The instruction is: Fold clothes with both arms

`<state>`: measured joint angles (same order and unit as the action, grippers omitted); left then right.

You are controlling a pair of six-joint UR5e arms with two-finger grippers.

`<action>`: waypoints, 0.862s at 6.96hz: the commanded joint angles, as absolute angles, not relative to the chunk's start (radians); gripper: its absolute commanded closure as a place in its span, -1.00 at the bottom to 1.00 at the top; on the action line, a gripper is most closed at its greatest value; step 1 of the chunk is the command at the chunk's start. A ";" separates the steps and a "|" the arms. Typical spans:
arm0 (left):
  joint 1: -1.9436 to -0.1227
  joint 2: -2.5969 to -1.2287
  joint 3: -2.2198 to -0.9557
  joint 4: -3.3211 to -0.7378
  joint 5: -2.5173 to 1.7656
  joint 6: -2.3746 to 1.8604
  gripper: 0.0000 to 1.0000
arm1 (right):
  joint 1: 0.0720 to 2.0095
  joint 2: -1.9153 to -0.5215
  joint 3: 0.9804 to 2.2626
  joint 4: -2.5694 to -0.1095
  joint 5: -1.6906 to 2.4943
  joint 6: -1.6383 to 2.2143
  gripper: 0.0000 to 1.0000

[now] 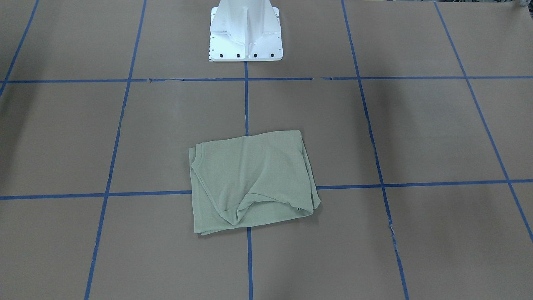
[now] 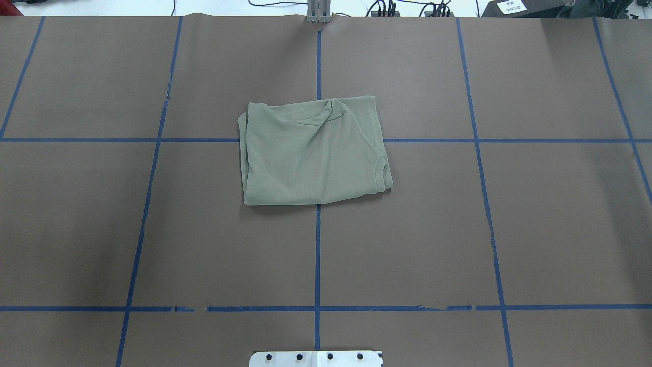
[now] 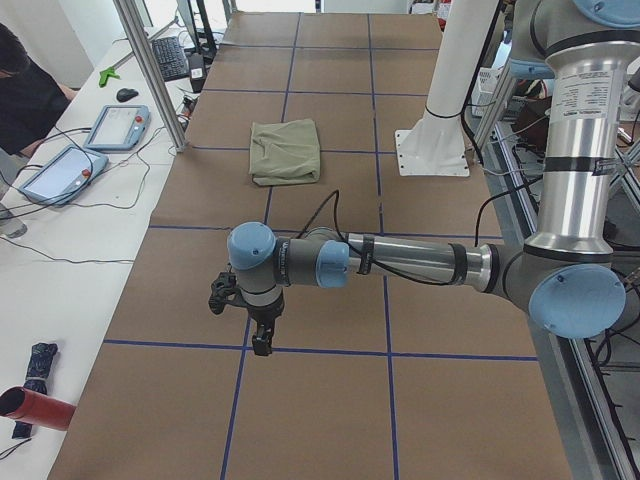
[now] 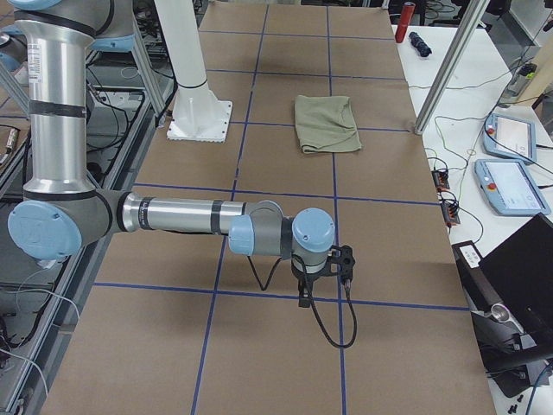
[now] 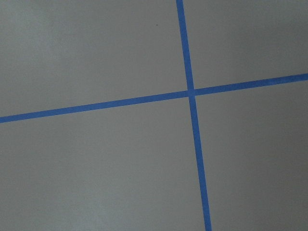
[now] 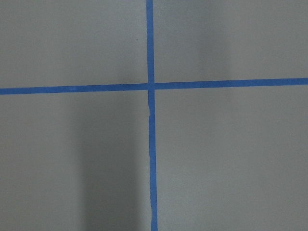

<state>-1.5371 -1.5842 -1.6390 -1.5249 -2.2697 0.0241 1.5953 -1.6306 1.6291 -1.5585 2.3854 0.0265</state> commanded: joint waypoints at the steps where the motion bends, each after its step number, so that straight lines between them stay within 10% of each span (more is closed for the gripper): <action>1: -1.537 -1.585 -1.638 -1.528 -2.272 -0.005 -1.00 | 1.595 -1.629 1.631 -1.559 2.385 0.026 -1.00; 6: -1.537 -1.585 -1.638 -1.529 -2.272 -0.005 -1.00 | 1.595 -1.631 1.640 -1.559 2.385 0.025 -1.00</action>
